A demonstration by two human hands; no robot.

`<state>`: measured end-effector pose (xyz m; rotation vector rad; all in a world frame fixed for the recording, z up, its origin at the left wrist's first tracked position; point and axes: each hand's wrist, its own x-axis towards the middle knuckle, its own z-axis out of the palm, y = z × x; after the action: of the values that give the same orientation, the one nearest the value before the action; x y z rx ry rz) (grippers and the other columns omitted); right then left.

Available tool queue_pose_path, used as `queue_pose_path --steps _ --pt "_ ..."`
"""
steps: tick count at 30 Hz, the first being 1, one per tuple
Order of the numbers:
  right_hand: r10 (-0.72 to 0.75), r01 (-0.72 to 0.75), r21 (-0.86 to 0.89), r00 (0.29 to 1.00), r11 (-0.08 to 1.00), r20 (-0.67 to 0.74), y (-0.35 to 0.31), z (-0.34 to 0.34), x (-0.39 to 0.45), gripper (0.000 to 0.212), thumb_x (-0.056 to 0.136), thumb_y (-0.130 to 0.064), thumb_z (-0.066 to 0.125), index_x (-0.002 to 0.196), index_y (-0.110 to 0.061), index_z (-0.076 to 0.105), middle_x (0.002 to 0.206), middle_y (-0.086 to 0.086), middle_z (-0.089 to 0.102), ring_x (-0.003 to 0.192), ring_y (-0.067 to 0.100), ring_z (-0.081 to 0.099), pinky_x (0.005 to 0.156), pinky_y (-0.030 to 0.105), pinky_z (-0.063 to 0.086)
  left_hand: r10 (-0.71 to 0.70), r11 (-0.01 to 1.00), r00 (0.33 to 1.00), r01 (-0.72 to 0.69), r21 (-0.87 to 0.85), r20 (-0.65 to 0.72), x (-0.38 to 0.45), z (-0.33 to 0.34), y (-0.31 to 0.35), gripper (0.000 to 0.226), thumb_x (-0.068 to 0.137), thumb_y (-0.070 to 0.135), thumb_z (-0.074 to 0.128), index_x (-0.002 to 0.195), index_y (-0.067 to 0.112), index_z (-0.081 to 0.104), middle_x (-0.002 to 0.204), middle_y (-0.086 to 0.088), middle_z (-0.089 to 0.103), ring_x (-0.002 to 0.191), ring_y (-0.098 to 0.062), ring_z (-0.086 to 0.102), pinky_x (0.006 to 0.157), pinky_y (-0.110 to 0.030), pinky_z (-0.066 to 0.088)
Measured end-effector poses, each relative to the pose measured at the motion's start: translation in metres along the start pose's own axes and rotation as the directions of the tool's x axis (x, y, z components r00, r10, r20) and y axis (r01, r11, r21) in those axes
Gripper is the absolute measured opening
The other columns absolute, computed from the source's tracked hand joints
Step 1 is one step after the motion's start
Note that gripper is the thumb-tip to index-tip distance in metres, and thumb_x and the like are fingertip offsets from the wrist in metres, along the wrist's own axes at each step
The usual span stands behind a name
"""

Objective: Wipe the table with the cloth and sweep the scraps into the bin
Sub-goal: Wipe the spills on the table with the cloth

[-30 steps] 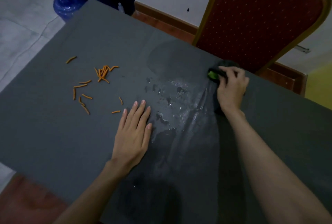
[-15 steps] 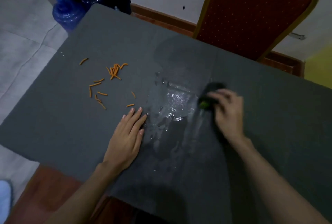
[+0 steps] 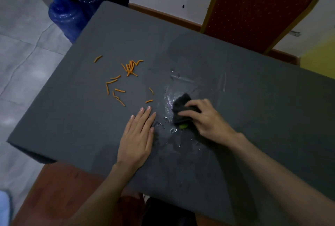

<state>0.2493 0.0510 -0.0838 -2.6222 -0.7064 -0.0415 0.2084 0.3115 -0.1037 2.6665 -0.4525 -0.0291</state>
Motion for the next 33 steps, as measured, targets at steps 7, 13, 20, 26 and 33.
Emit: queue_pose_path --steps 7,13,20,26,33 --pt "0.738 -0.800 0.079 0.505 0.595 -0.448 0.077 -0.014 0.085 0.034 0.096 -0.008 0.047 0.126 -0.017 0.059 0.131 0.017 0.047 0.114 0.040 0.044 0.096 0.043 0.038 0.001 1.000 1.000 -0.002 -0.030 -0.008 0.000 0.003 -0.003 0.046 0.103 0.024 0.032 0.145 0.011 0.046 0.157 -0.002 0.036 0.148 -0.016 0.025 0.122 -0.037 0.015" --pt "0.476 -0.494 0.011 0.831 0.869 -0.289 0.035 0.010 0.136 0.032 0.094 -0.008 0.053 0.120 -0.021 0.066 0.124 0.010 0.055 0.107 0.036 0.048 0.093 0.042 0.042 -0.011 0.999 1.000 0.011 -0.039 0.005 0.001 0.003 -0.002 0.047 0.103 0.024 0.031 0.145 0.011 0.046 0.157 -0.003 0.036 0.148 -0.020 0.028 0.121 -0.040 0.017" --pt "0.108 -0.108 0.053 0.994 0.993 -0.007 -0.021 0.008 0.007 0.036 0.086 0.002 0.054 0.111 -0.017 0.071 0.124 0.005 0.061 0.102 0.032 0.055 0.092 0.043 0.043 -0.014 0.999 0.999 0.016 -0.038 0.035 0.001 -0.002 0.000 0.049 0.102 0.026 0.028 0.146 0.012 0.044 0.158 -0.002 0.033 0.149 -0.019 0.024 0.122 -0.037 0.013" --pt "0.711 -0.767 0.070 0.551 0.638 -0.438 0.019 -0.023 -0.070 0.039 0.089 0.004 0.055 0.121 -0.014 0.067 0.123 0.017 0.056 0.108 0.040 0.053 0.093 0.030 0.032 -0.001 1.000 0.999 0.000 0.016 0.041 -0.005 -0.009 0.005 0.052 0.103 0.028 0.025 0.146 0.007 0.044 0.158 -0.007 0.033 0.149 -0.022 0.022 0.123 -0.039 0.007" --pt "0.677 -0.700 0.087 0.640 0.709 -0.363 -0.037 0.012 -0.033 0.040 0.086 0.004 0.059 0.119 -0.017 0.069 0.121 0.017 0.057 0.098 0.041 0.052 0.092 0.041 0.042 -0.088 0.992 0.994 0.082 0.094 0.060 -0.030 -0.015 -0.012 0.056 0.102 0.034 0.019 0.151 0.011 0.036 0.162 -0.003 0.025 0.151 -0.019 0.015 0.123 -0.044 0.006"
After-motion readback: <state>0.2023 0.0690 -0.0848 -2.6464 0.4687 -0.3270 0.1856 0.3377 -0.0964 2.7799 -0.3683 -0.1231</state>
